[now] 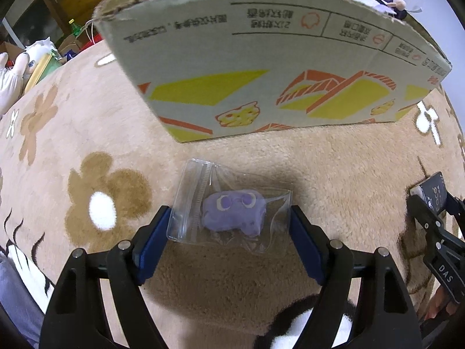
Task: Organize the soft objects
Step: 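Grasp the clear bag with the left tool while the right tool grasps the black Face pack, then lift both items over the box and lower them inside, then open both tools and withdraw them from the box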
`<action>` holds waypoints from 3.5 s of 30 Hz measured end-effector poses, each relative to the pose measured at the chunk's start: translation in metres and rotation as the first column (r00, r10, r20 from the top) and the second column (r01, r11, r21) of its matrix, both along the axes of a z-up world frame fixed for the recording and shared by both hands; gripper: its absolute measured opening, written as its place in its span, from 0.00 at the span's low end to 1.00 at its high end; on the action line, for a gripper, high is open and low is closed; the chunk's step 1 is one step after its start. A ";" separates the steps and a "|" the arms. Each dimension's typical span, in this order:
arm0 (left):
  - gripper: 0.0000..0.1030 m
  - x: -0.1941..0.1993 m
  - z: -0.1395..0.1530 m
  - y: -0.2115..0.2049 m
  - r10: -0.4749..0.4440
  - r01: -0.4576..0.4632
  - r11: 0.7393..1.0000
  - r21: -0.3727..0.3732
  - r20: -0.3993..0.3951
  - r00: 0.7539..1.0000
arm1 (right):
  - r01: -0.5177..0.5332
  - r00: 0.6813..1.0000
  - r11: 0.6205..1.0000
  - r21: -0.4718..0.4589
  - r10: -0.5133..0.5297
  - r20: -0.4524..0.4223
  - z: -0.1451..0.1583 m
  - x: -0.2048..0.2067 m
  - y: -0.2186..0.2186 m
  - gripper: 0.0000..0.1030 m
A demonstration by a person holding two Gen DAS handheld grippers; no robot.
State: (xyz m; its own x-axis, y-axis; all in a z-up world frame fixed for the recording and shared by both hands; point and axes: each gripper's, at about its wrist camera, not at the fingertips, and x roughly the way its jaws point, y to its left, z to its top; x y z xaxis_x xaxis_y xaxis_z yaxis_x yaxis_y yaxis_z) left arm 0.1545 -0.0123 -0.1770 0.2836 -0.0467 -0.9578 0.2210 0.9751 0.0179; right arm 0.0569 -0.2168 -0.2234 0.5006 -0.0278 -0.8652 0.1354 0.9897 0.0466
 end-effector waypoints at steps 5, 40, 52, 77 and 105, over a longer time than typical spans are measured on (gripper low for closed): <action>0.76 -0.018 0.012 -0.002 0.013 -0.013 1.000 0.002 0.029 0.999 | 0.000 1.000 1.000 0.014 0.000 0.022 0.003 -0.004 -0.001 0.67; 0.76 -0.096 0.166 0.006 0.054 -0.006 0.996 -0.084 0.581 0.812 | -0.074 0.906 0.997 -0.002 0.068 0.417 0.111 -0.035 0.015 0.66; 0.77 -0.088 0.204 0.005 0.050 0.014 0.996 -0.087 0.687 0.725 | -0.123 0.851 0.991 -0.050 0.131 0.508 0.153 -0.014 0.017 0.66; 0.77 -0.015 0.206 -0.008 0.042 0.042 0.994 -0.101 0.704 0.709 | -0.190 0.788 0.980 -0.051 0.184 0.587 0.167 0.056 0.019 0.67; 0.80 0.028 0.147 0.009 0.106 -0.049 0.992 -0.116 0.554 0.826 | -0.245 0.828 0.970 -0.007 0.213 0.519 0.115 0.090 0.029 0.85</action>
